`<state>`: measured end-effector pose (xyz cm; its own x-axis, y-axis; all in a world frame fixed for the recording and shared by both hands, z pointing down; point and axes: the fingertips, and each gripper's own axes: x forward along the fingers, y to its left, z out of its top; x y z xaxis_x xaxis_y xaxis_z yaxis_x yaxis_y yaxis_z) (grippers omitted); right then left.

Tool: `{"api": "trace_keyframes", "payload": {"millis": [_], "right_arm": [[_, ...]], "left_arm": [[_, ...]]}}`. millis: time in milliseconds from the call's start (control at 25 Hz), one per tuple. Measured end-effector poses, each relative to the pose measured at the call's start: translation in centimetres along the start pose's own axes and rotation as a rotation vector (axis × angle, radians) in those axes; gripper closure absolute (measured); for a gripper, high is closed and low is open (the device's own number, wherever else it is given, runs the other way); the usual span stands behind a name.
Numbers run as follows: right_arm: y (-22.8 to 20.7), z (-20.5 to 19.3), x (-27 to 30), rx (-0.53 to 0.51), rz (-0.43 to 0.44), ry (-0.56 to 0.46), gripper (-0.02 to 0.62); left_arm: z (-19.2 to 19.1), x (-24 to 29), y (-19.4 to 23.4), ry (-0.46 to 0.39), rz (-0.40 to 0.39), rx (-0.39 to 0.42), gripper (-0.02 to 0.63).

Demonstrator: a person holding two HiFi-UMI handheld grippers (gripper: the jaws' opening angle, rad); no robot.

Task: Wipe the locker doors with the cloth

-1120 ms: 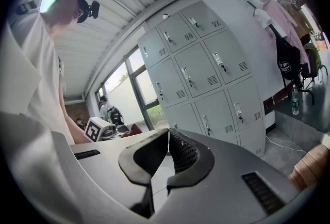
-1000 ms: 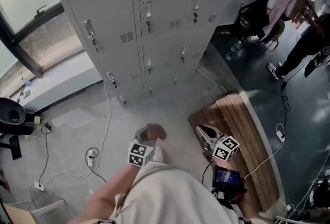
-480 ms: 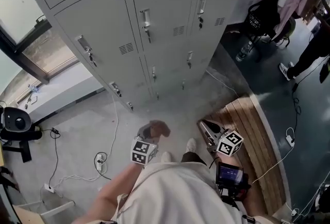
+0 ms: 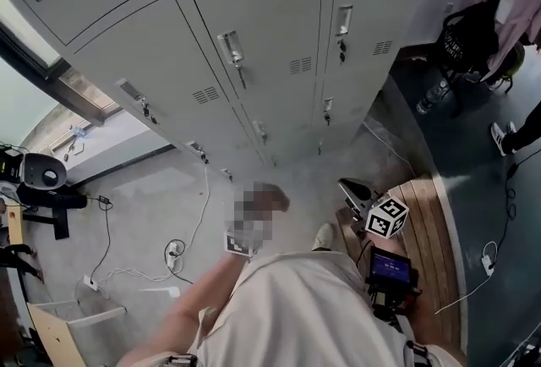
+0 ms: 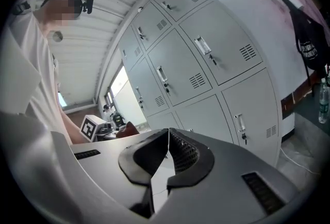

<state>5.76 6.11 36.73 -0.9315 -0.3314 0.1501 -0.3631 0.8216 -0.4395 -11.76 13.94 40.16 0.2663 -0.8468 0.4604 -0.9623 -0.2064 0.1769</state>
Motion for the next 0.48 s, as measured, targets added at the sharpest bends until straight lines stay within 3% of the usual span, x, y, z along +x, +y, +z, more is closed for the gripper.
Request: {"api": "trace_keyframes", "payload": {"millis": [280,480], "right_arm": [[-2.9,0.8,2.2,-0.053,0.170,0.113,0.577],[-4.1,1.6,3.8,-0.038,0.216,0.115,0.577]], "left_arm": [[2.4,4.4,0.9,-0.003,0.123,-0.039,0.537],[2.6,6.4,2.4,0.033,0.166,-0.054,0.537]]}}
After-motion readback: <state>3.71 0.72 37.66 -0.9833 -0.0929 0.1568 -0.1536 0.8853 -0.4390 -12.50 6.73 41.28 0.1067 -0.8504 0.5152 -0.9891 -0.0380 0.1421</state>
